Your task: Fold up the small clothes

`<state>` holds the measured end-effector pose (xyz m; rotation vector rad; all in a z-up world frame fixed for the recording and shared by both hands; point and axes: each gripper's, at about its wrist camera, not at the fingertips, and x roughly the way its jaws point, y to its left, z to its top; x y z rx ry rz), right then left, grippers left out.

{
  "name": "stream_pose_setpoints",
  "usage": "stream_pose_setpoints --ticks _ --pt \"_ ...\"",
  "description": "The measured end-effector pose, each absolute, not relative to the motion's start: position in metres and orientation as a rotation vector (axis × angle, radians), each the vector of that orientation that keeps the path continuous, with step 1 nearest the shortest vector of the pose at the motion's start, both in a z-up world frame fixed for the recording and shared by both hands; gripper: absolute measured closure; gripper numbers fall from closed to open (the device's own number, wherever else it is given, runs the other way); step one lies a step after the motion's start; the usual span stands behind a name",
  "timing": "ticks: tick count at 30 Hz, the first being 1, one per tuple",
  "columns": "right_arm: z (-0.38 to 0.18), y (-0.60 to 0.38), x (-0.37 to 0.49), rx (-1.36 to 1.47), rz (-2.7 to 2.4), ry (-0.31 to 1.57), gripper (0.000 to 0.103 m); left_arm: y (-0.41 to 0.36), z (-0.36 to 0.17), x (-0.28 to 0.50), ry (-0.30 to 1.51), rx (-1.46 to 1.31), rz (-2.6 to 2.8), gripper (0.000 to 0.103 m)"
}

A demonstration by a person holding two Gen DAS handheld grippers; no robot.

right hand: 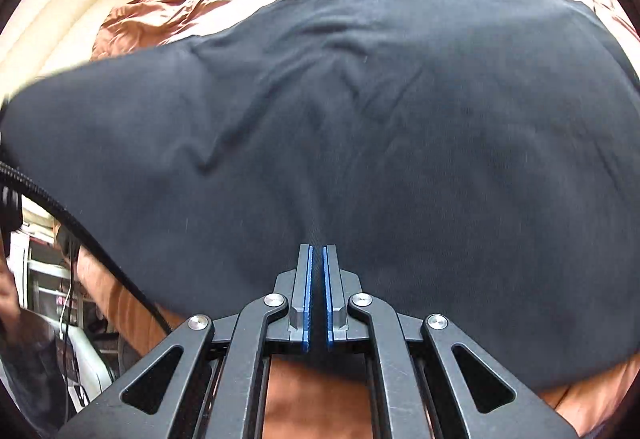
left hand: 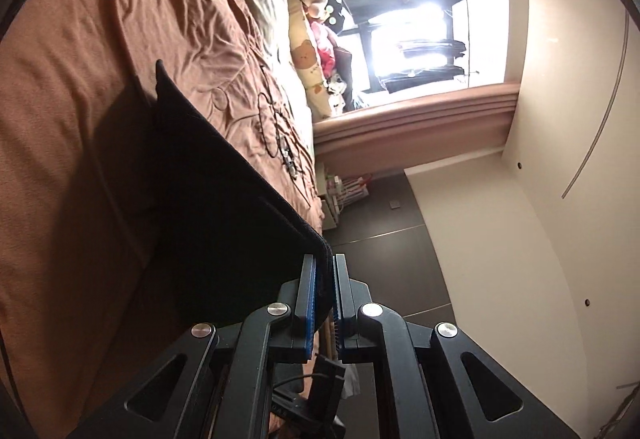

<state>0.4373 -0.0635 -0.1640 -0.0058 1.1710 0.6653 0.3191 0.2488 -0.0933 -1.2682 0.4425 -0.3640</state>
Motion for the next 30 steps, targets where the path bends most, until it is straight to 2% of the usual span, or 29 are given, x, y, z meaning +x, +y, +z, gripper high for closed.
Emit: stream_pose_setpoints --ticks 9,19,20,21,22,23,30 --pt "-0.162 -0.080 0.420 0.059 0.699 1.186 0.102 0.212 -0.063 0.361 0.456 -1.216 -0.477 0.096" --pt "-0.099 -0.152 0.434 0.102 0.615 1.005 0.099 0.151 -0.034 0.401 0.488 -1.160 -0.609 0.096" --pt "-0.094 -0.159 0.434 0.100 0.606 0.992 0.092 0.144 -0.032 0.406 0.496 -1.155 -0.621 0.096" --pt "-0.087 -0.167 0.431 0.106 0.601 0.977 0.070 0.137 -0.031 0.411 0.503 -1.150 -0.630 0.096" --pt "-0.081 -0.175 0.431 0.112 0.595 0.957 0.052 0.131 -0.030 0.417 0.510 -1.146 -0.640 0.096" --pt "-0.075 -0.183 0.429 0.115 0.587 0.930 0.023 0.123 -0.029 0.422 0.520 -1.141 -0.650 0.096" --pt "-0.056 -0.234 0.413 0.145 0.546 0.850 0.021 0.073 -0.030 0.456 0.587 -1.113 -0.714 0.096"
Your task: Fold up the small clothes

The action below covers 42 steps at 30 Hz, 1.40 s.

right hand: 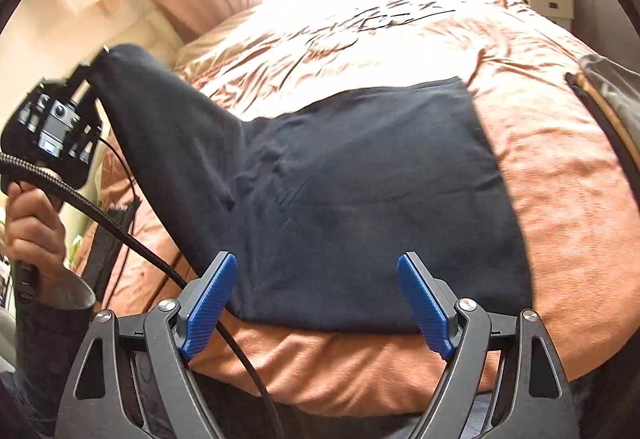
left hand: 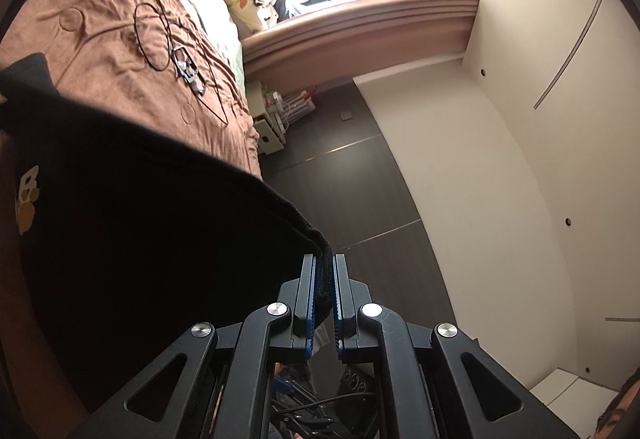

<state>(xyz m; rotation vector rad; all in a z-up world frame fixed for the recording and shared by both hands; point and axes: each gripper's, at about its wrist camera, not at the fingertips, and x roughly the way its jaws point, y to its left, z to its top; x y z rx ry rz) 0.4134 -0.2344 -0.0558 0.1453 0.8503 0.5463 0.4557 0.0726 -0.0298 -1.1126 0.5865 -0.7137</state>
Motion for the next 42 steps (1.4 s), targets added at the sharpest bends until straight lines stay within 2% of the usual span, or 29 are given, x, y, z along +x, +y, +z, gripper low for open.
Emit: stream_pose_setpoints --ticks 12,24,26,28,29,30,31,40,42 --pt "-0.042 -0.312 0.392 0.208 0.425 0.860 0.021 -0.014 -0.054 0.497 0.755 -1.040 -0.777 0.096" --pt "-0.049 -0.342 0.392 0.212 0.392 0.935 0.021 -0.095 -0.106 0.515 0.971 -0.980 -0.779 0.095" --pt "-0.052 -0.345 0.396 0.219 0.391 0.942 0.021 -0.103 -0.116 0.516 1.026 -0.981 -0.761 0.085" --pt "-0.054 -0.346 0.398 0.221 0.398 0.950 0.021 -0.107 -0.123 0.514 1.068 -0.990 -0.774 0.057" --pt "-0.054 -0.346 0.399 0.217 0.401 0.956 0.021 -0.106 -0.124 0.512 1.073 -0.977 -0.764 0.049" --pt "-0.055 -0.345 0.402 0.205 0.404 0.963 0.021 -0.104 -0.123 0.510 1.069 -0.956 -0.748 0.035" --pt "-0.055 -0.343 0.405 0.189 0.410 0.969 0.021 -0.100 -0.123 0.506 1.062 -0.933 -0.728 0.028" --pt "-0.060 -0.302 0.445 -0.007 0.484 1.014 0.022 -0.037 -0.136 0.474 1.069 -0.834 -0.526 0.028" --pt "-0.062 -0.288 0.455 -0.061 0.504 1.028 0.034 -0.023 -0.142 0.468 1.077 -0.823 -0.477 0.028"
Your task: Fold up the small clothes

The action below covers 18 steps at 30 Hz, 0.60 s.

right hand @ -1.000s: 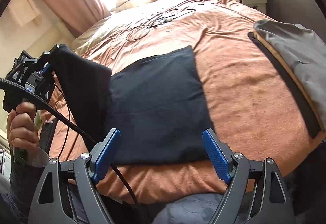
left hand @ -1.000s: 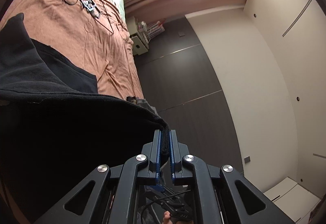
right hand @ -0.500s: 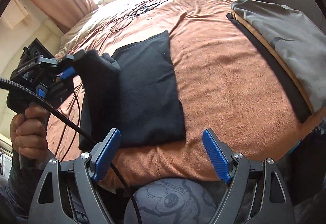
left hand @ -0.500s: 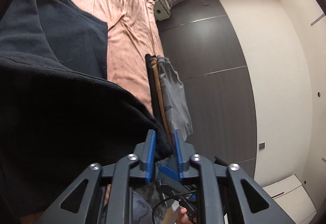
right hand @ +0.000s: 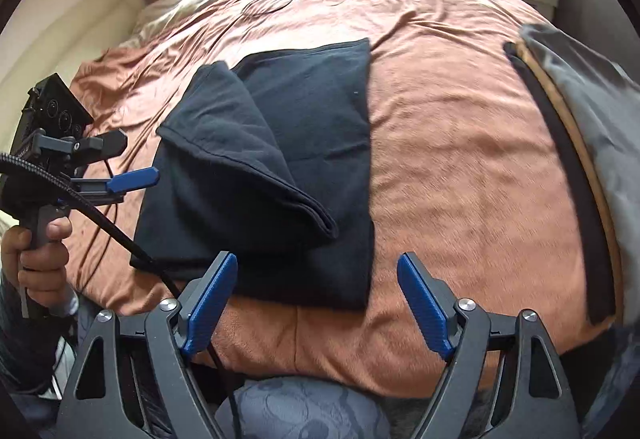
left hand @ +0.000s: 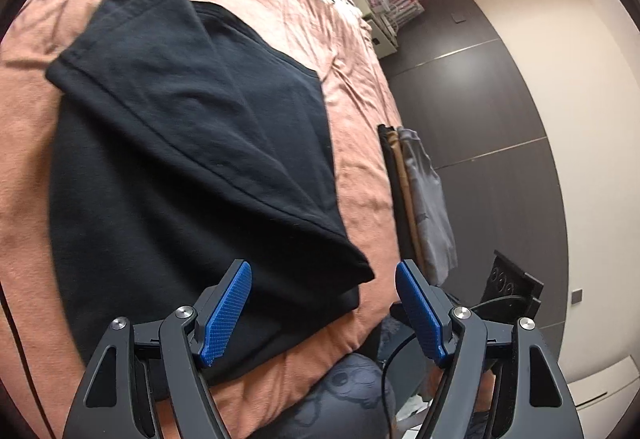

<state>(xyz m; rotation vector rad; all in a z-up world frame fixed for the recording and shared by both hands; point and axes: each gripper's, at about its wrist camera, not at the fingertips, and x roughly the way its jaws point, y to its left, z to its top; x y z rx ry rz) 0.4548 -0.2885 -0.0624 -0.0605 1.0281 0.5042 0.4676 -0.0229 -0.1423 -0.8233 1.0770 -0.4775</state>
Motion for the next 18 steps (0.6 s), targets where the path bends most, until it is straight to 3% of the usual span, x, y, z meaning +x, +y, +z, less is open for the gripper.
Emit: stream_pose_setpoints --ticks 3,9,14,18 --pt "-0.068 -0.267 0.471 -0.142 0.524 1.056 0.044 -0.006 -0.151 0.458 1.084 -0.812 -0.410 0.028" --pt "-0.085 -0.221 0.498 -0.321 0.546 1.097 0.051 0.026 -0.169 0.432 1.099 -0.808 -0.285 0.028" --pt "-0.098 -0.187 0.512 -0.445 0.566 1.111 0.052 0.040 -0.186 0.416 1.120 -0.829 -0.220 0.028" --pt "-0.105 -0.169 0.523 -0.502 0.579 1.107 0.061 0.044 -0.197 0.407 1.149 -0.834 -0.199 0.038"
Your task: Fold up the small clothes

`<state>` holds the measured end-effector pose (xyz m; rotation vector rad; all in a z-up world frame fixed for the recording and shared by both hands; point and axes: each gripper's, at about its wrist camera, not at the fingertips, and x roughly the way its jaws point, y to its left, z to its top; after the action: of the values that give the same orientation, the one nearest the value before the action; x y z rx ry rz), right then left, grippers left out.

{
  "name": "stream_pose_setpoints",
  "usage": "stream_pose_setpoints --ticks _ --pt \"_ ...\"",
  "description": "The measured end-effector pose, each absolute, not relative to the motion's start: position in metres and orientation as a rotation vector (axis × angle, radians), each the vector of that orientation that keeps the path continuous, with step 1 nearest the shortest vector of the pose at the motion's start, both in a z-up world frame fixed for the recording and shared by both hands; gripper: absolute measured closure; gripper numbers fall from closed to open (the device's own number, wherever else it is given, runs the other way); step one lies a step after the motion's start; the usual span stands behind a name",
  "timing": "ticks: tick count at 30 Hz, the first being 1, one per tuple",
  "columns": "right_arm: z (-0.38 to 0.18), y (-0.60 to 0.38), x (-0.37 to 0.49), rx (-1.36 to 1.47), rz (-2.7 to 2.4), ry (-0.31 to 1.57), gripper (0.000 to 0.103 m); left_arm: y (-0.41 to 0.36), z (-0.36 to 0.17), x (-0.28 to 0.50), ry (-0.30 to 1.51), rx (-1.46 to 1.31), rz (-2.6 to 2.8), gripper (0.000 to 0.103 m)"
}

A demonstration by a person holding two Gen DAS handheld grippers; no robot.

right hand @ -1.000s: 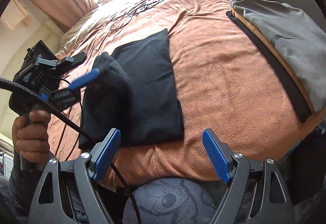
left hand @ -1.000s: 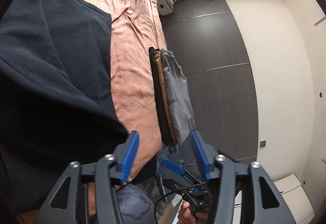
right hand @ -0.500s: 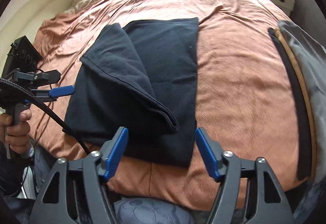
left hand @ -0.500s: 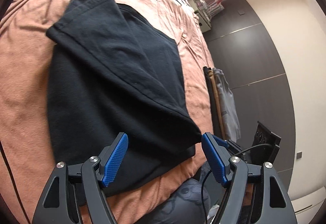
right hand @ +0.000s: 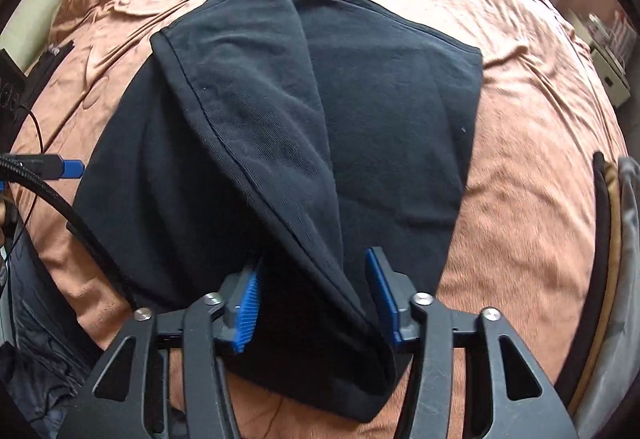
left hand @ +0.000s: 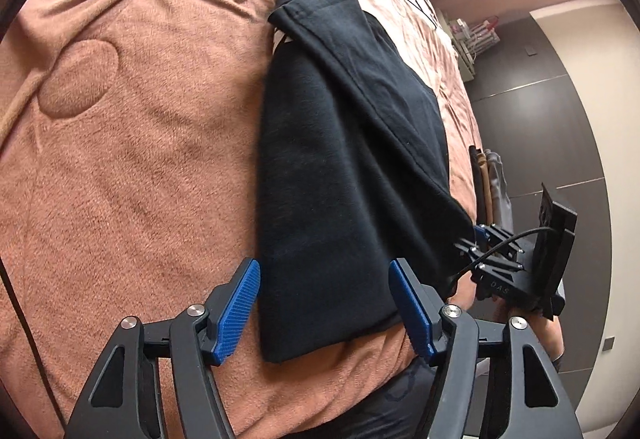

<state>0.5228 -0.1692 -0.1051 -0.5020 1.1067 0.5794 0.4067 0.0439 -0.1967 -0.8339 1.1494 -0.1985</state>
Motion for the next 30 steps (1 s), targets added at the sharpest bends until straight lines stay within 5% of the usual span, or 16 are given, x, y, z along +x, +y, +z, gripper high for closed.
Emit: stream_pose_setpoints --ticks 2,6,26,30 --pt "-0.105 -0.164 0.525 -0.521 0.580 1.088 0.064 0.042 -0.201 0.405 1.167 -0.822 -0.188 0.042" --pt "-0.100 -0.167 0.530 -0.480 0.593 1.068 0.094 0.038 -0.206 0.405 1.187 -0.801 -0.189 0.047" --pt "-0.104 -0.259 0.521 -0.066 0.591 1.125 0.096 0.030 -0.209 0.418 1.222 -0.715 -0.186 0.061" --pt "-0.116 -0.262 0.528 -0.066 0.544 1.164 0.090 0.028 -0.209 0.421 1.228 -0.716 -0.187 0.061"
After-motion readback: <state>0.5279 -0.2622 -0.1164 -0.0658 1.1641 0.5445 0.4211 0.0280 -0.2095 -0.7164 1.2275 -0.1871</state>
